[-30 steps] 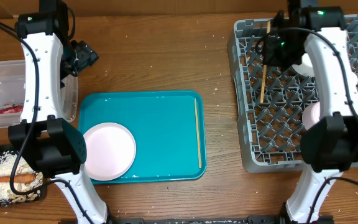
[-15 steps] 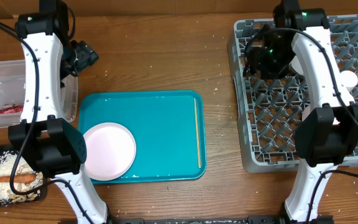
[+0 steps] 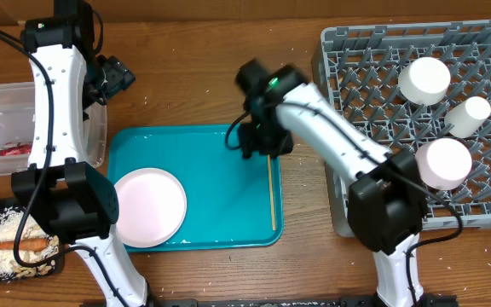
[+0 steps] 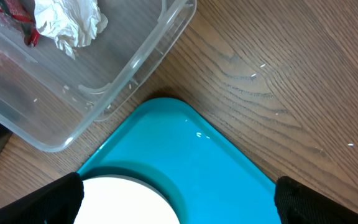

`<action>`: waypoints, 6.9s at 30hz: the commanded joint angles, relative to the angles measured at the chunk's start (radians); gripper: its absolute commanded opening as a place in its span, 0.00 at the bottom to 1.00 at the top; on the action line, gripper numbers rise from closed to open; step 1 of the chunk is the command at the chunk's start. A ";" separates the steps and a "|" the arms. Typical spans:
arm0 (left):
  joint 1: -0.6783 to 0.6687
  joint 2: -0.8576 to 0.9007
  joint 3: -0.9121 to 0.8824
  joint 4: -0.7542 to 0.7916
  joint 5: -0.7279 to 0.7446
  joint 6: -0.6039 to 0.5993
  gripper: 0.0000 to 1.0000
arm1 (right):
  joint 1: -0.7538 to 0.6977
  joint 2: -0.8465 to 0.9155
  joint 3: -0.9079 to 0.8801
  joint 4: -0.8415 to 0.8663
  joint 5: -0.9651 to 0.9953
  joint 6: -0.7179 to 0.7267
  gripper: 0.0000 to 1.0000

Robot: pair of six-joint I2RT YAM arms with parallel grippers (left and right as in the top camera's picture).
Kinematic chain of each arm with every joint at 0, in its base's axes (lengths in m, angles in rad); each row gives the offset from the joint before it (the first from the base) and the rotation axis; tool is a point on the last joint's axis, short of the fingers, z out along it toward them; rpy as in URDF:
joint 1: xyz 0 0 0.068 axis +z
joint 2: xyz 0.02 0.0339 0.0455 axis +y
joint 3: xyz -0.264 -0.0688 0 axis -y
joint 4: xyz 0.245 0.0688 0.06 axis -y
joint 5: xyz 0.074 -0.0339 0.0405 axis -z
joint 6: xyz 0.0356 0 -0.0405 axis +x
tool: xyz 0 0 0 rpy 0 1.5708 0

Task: Sort waste into correct bins and load items into the dishwasher
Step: 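Return the right gripper to the tray and grasp the second chopstick, then carry the second chopstick to the rack and release it, then reach the right gripper to the pink plate and lift its edge, then carry the pink plate right into the dish rack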

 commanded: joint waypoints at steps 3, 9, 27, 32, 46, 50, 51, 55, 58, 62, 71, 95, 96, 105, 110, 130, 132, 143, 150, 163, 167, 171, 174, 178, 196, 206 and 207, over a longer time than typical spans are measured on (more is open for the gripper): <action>-0.010 -0.005 0.008 -0.003 -0.003 -0.006 1.00 | 0.019 -0.028 -0.133 0.085 0.074 0.099 0.62; -0.011 -0.005 0.008 -0.003 -0.003 -0.006 1.00 | 0.007 -0.021 -0.210 0.170 0.096 0.091 0.63; -0.011 -0.005 0.008 -0.003 -0.003 -0.006 1.00 | 0.035 0.018 -0.296 0.285 0.112 0.172 0.40; -0.011 -0.005 0.008 -0.003 -0.003 -0.006 1.00 | 0.047 0.018 -0.291 0.282 0.141 0.204 0.19; -0.011 -0.005 0.008 -0.003 -0.003 -0.006 1.00 | -0.003 0.018 0.010 0.025 0.150 0.117 0.04; -0.011 -0.005 0.008 -0.003 -0.003 -0.006 1.00 | -0.087 0.018 0.213 -0.108 0.200 0.049 0.04; -0.011 -0.005 0.008 -0.003 -0.003 -0.006 1.00 | -0.108 0.018 0.251 -0.124 0.203 0.033 0.04; -0.011 -0.005 0.008 -0.003 -0.003 -0.006 1.00 | -0.238 0.018 0.447 -0.194 0.204 -0.056 0.04; -0.011 -0.005 0.008 -0.003 -0.003 -0.006 1.00 | -0.394 0.018 0.544 -0.197 0.199 -0.169 0.04; -0.011 -0.005 0.008 -0.003 -0.003 -0.006 1.00 | -0.507 0.026 0.537 -0.177 0.193 -0.234 0.05; -0.011 -0.005 0.008 -0.003 -0.003 -0.006 1.00 | -0.537 0.059 0.537 -0.167 0.164 -0.278 0.11; -0.011 -0.005 0.008 -0.003 -0.003 -0.006 1.00 | -0.342 0.055 0.537 -0.262 -0.298 -0.270 0.66; -0.011 -0.005 0.008 -0.003 -0.003 -0.006 1.00 | -0.314 0.055 0.537 -0.257 -0.297 -0.270 0.72; -0.011 -0.005 0.008 -0.003 -0.003 -0.006 1.00 | 0.085 0.175 0.537 -0.114 -0.108 -0.059 1.00; -0.011 -0.005 0.008 -0.003 -0.003 -0.006 1.00 | 0.199 0.245 0.537 -0.103 -0.087 0.016 0.89; -0.011 -0.005 0.008 -0.003 -0.003 -0.006 1.00 | 0.328 0.453 0.537 -0.072 -0.026 0.177 0.49; -0.011 -0.005 0.008 -0.003 -0.003 -0.006 1.00 | 0.328 0.460 0.536 -0.073 -0.016 0.178 0.48; -0.011 -0.005 0.008 -0.003 -0.003 -0.006 1.00 | 0.185 0.459 0.536 -0.245 0.207 0.229 0.37; -0.011 -0.005 0.008 -0.003 -0.003 -0.006 1.00 | 0.034 0.420 0.536 -0.356 0.252 0.229 0.35; -0.011 -0.005 0.008 -0.003 -0.003 -0.006 1.00 | -0.017 0.241 0.507 -0.325 0.215 0.185 0.42; -0.011 -0.005 0.008 -0.003 -0.003 -0.006 1.00 | -0.014 0.241 0.431 -0.247 0.151 0.115 0.41; -0.011 -0.005 0.008 -0.003 -0.003 -0.006 1.00 | -0.017 0.241 0.301 -0.173 0.150 0.114 0.42; -0.011 -0.005 0.008 -0.003 -0.003 -0.006 1.00 | -0.017 0.241 0.181 -0.087 0.050 0.043 0.41; -0.011 -0.005 0.008 -0.003 -0.003 -0.006 1.00 | -0.013 0.241 0.116 -0.046 0.039 0.037 0.36; -0.011 -0.005 0.008 -0.003 -0.003 -0.006 1.00 | -0.214 -0.135 0.176 -0.134 0.187 0.007 0.04; -0.011 -0.005 0.008 -0.003 -0.003 -0.006 1.00 | -0.603 -0.331 0.153 0.005 0.664 0.006 0.04; -0.011 -0.005 0.008 -0.003 -0.003 -0.006 1.00 | -0.625 -0.330 0.131 0.043 0.695 0.006 0.04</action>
